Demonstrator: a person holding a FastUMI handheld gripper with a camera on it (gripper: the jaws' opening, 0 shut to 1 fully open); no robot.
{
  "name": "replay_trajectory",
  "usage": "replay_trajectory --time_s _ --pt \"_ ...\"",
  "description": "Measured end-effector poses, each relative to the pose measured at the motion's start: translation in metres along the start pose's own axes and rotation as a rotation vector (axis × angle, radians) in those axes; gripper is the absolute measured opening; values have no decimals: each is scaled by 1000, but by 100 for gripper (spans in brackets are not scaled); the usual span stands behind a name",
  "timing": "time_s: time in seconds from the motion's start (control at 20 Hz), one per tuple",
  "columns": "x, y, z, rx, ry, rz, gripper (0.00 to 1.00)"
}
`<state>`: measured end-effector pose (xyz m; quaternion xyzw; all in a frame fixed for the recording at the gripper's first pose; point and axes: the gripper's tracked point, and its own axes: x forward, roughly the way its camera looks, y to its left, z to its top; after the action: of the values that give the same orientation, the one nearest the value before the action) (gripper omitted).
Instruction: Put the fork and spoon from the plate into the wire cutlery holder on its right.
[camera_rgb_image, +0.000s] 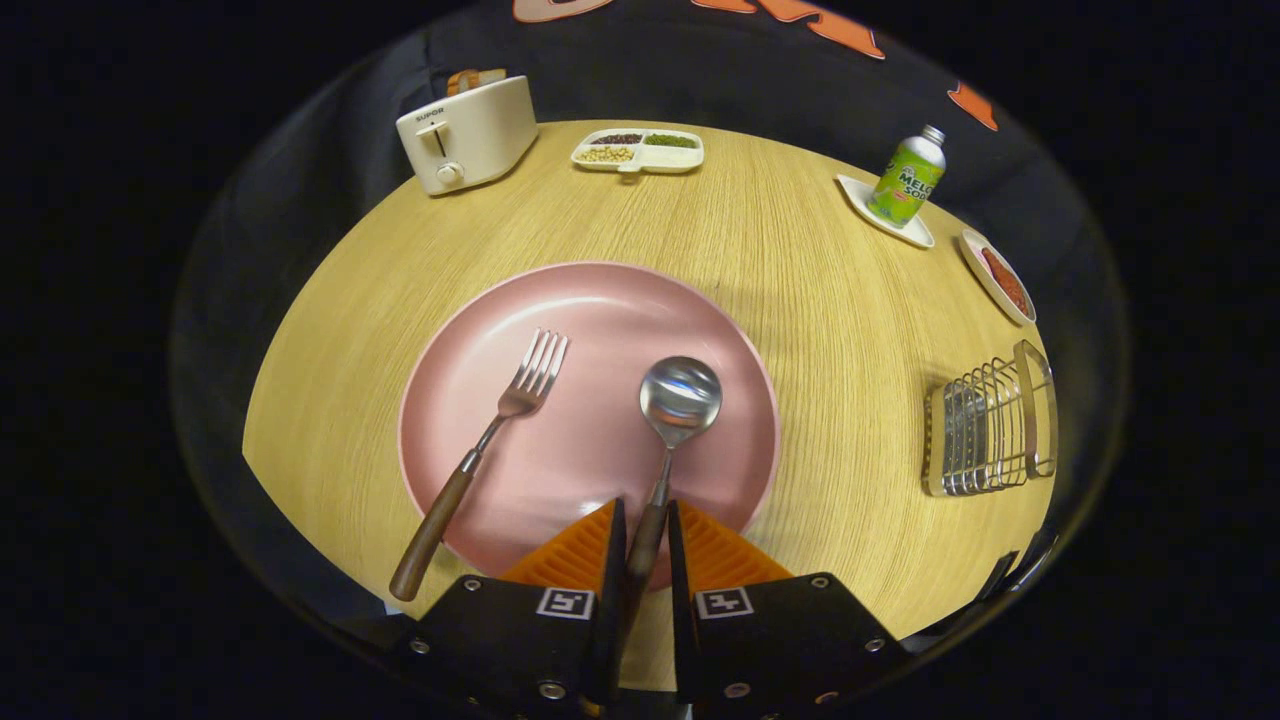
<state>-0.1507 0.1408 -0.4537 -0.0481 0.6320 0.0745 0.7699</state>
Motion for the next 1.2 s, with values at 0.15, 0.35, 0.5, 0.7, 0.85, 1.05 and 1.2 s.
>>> replay_trajectory --time_s 0.15,0.35,0.5,0.7,0.85,1.05,1.2 --pt "2 -6 6 18 -24 -20 17" --pt "1 -5 6 49 -28 21 9" --pt "-7 0 13 70 -68 49 6" --pt "-35 3 37 101 -171 77 6" --pt "-64 -2 60 139 -259 81 6" --pt "-110 -26 85 185 -376 36 6" --pt "-144 -62 94 217 -445 -17 6"
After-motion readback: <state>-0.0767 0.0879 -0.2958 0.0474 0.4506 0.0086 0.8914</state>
